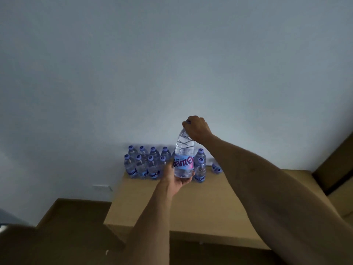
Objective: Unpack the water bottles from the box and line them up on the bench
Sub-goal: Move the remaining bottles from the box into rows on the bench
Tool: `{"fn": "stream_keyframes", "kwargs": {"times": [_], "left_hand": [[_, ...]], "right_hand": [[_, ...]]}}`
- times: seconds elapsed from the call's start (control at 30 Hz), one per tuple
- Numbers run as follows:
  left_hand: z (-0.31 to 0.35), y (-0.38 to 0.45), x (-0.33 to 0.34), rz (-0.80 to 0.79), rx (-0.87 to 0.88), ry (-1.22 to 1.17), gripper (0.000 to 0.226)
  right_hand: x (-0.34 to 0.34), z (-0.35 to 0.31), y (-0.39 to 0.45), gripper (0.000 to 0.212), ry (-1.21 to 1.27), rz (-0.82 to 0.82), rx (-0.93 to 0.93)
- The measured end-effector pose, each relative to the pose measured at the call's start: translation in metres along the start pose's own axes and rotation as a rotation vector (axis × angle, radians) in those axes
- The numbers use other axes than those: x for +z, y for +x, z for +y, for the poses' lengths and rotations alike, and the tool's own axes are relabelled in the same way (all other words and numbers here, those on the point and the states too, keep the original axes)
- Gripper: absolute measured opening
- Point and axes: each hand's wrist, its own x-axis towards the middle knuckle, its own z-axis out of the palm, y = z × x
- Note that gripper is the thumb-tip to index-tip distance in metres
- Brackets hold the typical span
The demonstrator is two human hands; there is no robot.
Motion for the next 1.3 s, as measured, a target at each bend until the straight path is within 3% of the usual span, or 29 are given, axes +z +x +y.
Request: {"fn": "stream_keyframes", "kwargs": {"times": [0.23, 0.4, 0.5, 0.63, 0.83, 0.93, 1.03, 1.13, 1.3], "left_hand": [[-0.003, 0.002, 0.008, 0.122, 0.014, 0.104, 0.058], [-0.002, 0.0, 0.027, 0.09, 0.01, 0.113, 0.058], [0.002, 0.0, 0.03, 0.116, 0.049, 0.091, 0.048], [0.007, 0.002, 0.024, 0.155, 0.087, 0.116, 0.054], [0.011, 0.011, 0.008, 0.113, 0.088, 0.035, 0.068], [0.009, 0.019, -0.006, 0.139, 0.062, 0.135, 0.069], [0.006, 0.025, -0.016, 0.143, 0.027, 0.2, 0.064], [0.003, 0.033, -0.017, 0.157, 0.008, 0.12, 0.049], [-0.02, 0.055, -0.01, 0.145, -0.068, 0.02, 0.047]], "right_hand": [[-0.027, 0.0, 0.002, 0.036, -0.259, -0.039, 0.024], [-0.035, -0.003, 0.002, 0.017, -0.315, 0.01, -0.002], [-0.032, -0.005, 0.005, 0.015, -0.289, -0.005, -0.011], [-0.032, -0.006, 0.01, 0.008, -0.289, -0.017, 0.023], [-0.028, -0.001, 0.02, 0.042, -0.398, 0.02, -0.026], [-0.021, 0.004, 0.022, 0.052, -0.457, -0.012, -0.045], [-0.013, 0.012, 0.027, 0.047, -0.471, -0.061, -0.019], [-0.006, 0.021, 0.032, 0.033, -0.444, -0.112, 0.006], [0.004, 0.052, 0.04, 0.022, -0.37, -0.192, 0.152]]}}
